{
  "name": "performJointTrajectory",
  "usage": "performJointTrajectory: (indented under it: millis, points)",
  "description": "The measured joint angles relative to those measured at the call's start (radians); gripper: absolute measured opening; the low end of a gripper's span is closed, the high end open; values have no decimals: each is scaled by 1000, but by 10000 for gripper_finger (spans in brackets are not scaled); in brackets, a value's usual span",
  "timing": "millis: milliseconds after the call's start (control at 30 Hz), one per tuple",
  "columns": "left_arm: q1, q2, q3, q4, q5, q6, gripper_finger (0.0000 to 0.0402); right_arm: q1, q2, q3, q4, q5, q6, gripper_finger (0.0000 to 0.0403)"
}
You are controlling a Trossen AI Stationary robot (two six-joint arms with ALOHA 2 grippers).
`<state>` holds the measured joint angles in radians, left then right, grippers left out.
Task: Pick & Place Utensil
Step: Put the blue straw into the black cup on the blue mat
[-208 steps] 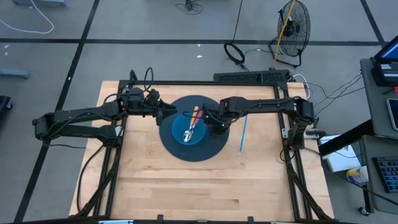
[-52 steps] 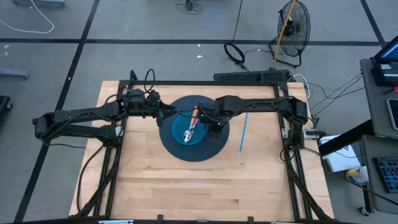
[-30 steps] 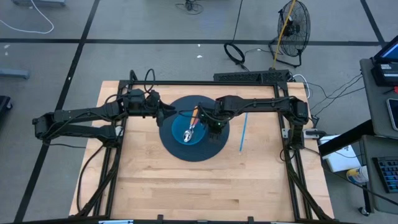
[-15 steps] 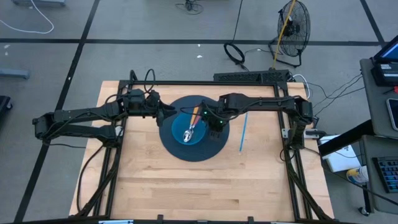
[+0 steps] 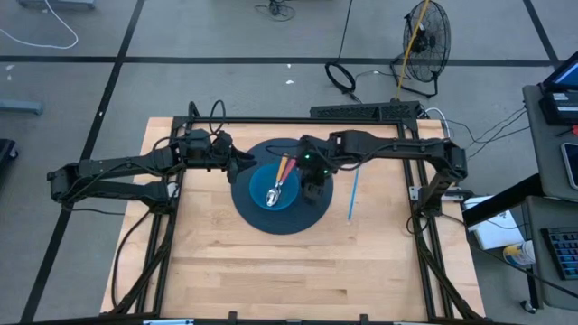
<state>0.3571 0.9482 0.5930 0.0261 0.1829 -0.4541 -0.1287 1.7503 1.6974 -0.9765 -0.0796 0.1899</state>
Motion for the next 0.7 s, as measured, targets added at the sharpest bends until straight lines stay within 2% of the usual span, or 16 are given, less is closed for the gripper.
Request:
performJointTrajectory:
  millis: [200,367,500,700]
  points:
    - [0,0,0,0,0,-2,147,-8,-52,1,1,52,8,133]
    - [0,0,0,0,1,-3,147,-15,-133,0,-56,169,15,133]
    - [0,0,0,0,1,-3,147,-54,-217,0,-133,266,105,133]
    - [0,0,0,0,0,0,147,-122,-360,0,-216,278,210,133]
